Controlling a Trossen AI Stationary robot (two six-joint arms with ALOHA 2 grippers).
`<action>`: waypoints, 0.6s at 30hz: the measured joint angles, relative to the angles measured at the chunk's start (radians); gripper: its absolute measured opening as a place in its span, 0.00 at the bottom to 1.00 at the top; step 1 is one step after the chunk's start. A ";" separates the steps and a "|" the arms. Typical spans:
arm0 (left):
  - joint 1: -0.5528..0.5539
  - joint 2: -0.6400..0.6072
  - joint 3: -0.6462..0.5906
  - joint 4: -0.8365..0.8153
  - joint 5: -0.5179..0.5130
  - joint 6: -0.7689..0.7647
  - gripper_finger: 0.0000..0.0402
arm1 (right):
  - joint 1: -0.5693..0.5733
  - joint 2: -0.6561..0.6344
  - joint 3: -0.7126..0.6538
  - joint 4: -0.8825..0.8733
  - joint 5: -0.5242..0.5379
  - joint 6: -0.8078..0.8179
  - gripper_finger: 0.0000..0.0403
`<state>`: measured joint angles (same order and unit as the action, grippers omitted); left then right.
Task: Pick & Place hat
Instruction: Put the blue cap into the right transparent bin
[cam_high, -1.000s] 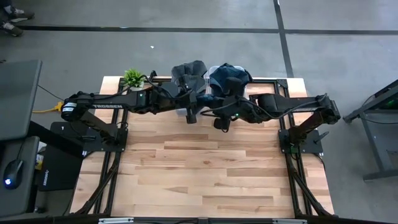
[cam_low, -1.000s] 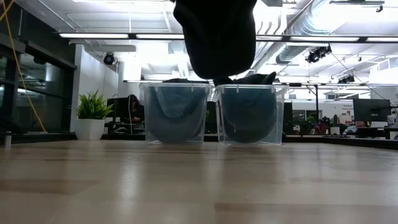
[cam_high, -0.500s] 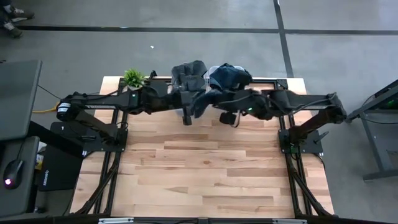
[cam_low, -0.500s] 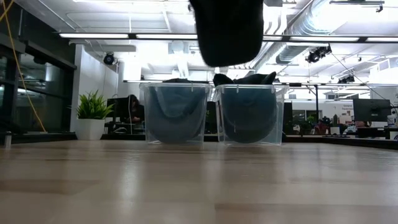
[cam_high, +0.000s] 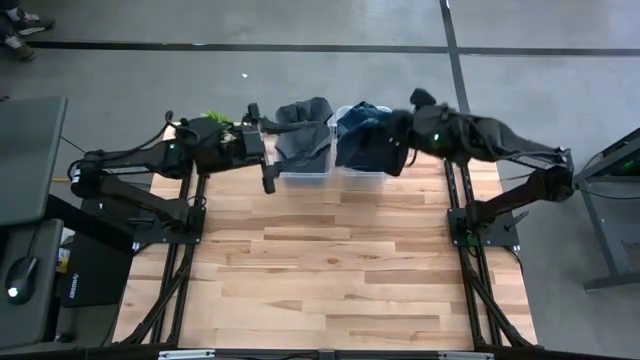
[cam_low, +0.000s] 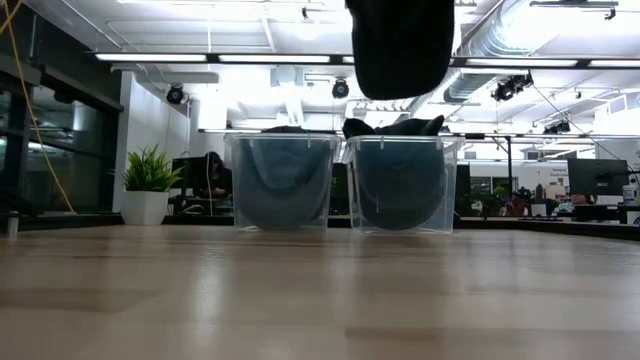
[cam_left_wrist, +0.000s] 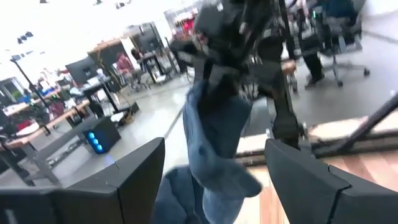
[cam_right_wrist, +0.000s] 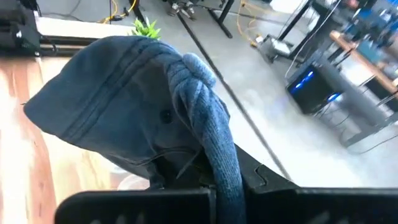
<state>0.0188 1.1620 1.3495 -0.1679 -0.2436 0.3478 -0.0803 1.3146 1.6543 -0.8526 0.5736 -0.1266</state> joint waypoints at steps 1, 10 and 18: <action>0.000 -0.005 0.001 0.005 0.000 -0.005 0.68 | -0.023 -0.007 0.000 -0.004 -0.029 0.007 0.00; 0.000 -0.043 0.000 -0.110 0.020 -0.065 0.68 | -0.244 -0.014 0.000 -0.029 -0.279 0.019 0.00; 0.000 -0.047 0.000 -0.156 0.020 -0.091 0.68 | -0.398 -0.001 0.000 -0.033 -0.531 0.068 0.00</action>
<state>0.0189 1.1152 1.3499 -0.3237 -0.2234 0.2567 -0.4784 1.3139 1.6543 -0.8861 0.0424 -0.0583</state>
